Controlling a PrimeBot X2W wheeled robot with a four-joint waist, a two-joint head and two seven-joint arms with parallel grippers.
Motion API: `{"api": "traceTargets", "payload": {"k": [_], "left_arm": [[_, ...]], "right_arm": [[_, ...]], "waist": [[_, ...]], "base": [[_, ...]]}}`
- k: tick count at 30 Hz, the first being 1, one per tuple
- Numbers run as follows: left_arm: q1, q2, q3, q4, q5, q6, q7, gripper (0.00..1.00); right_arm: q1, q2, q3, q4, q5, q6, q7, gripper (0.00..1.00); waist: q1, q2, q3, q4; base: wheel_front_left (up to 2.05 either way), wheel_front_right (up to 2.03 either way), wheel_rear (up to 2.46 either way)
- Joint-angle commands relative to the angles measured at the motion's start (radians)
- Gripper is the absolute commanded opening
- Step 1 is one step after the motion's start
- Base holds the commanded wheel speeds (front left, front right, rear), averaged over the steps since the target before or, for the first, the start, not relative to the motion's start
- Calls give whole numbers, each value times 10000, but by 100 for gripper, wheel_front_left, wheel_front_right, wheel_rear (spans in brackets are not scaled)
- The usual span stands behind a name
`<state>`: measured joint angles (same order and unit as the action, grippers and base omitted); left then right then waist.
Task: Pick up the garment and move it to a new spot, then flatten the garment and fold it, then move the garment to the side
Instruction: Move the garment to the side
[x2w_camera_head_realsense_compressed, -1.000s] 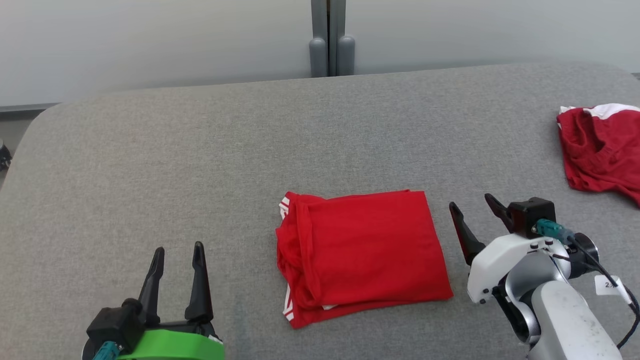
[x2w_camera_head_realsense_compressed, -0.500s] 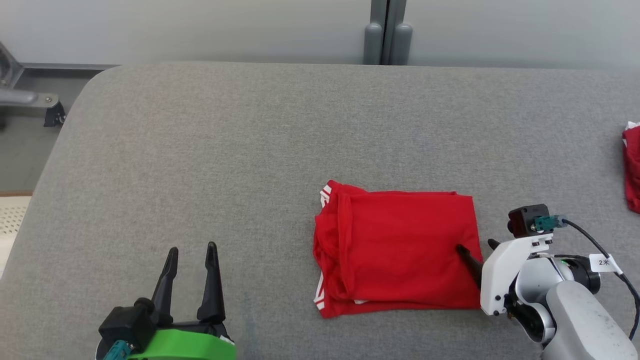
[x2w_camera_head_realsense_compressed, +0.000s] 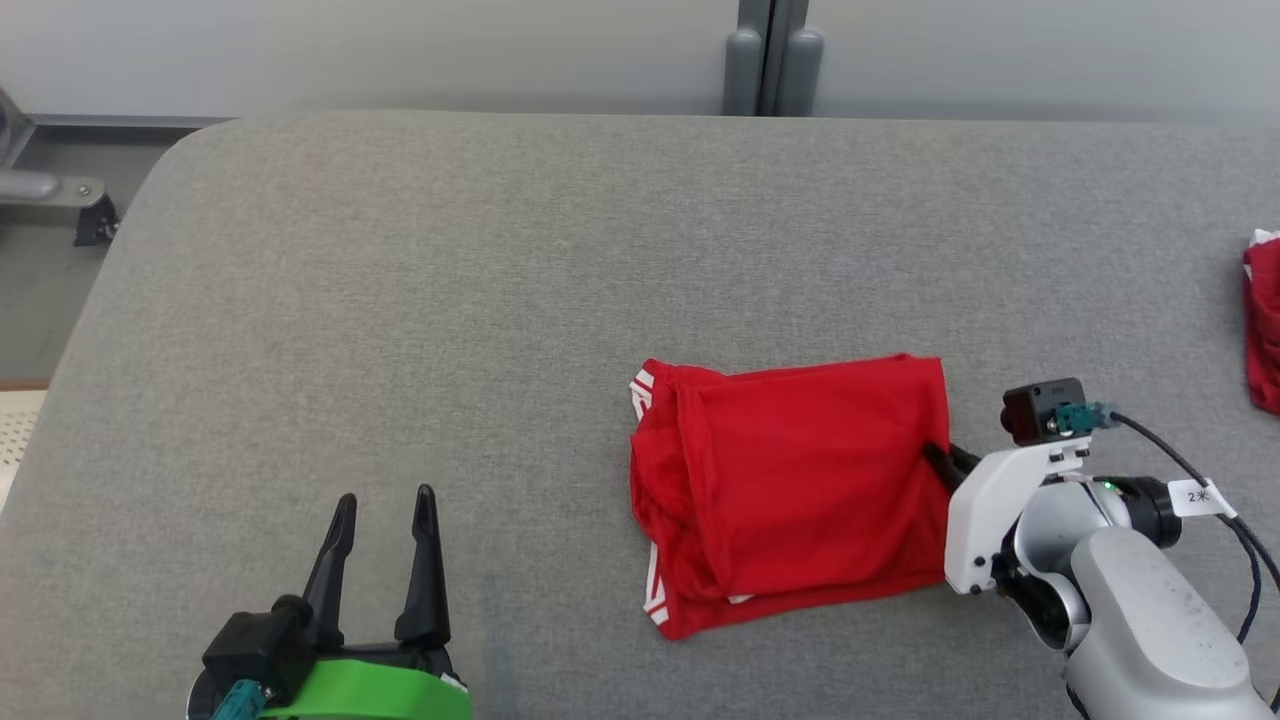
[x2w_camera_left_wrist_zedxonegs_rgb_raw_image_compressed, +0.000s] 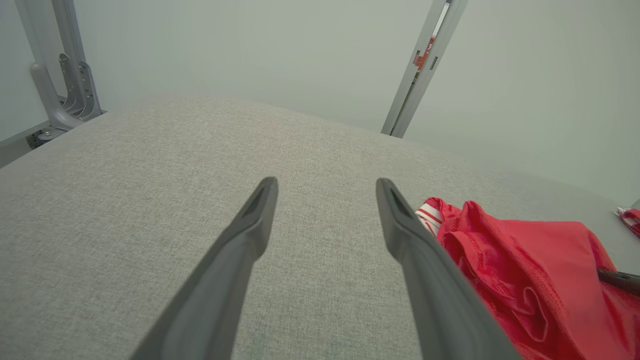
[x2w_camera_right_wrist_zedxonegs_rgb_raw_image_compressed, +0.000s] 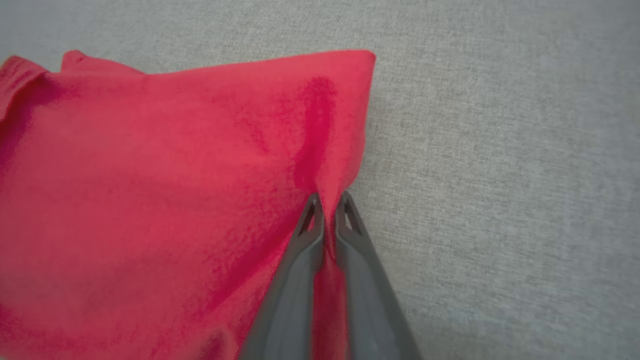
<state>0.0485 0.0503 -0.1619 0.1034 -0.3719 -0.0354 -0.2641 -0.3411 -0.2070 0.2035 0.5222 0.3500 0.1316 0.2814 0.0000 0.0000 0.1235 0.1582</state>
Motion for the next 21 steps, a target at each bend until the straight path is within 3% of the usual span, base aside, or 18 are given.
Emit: {"api": "traceTargets", "payload": {"k": [1,14,21], "left_arm": [[-154,9,63,-24,60,-34,2,100],[-654,16,143,-159,584,-267,4,100],[-1143,202,69,-9,1013,-441,2,100]], "right_arm": [[-246,-66,-55,29,-86,-21,-250,0],[-1006,-1101,-847,-219,-632,-21,-1143,0],[-1256,-750,-1354,-289,-761,-20,-1661,0]], "waist": [[0,0,91,-556],[0,0,956,-3657],[0,0,1600,-4933]], "base": [[0,0,0],[0,0,0],[0,0,0]]}}
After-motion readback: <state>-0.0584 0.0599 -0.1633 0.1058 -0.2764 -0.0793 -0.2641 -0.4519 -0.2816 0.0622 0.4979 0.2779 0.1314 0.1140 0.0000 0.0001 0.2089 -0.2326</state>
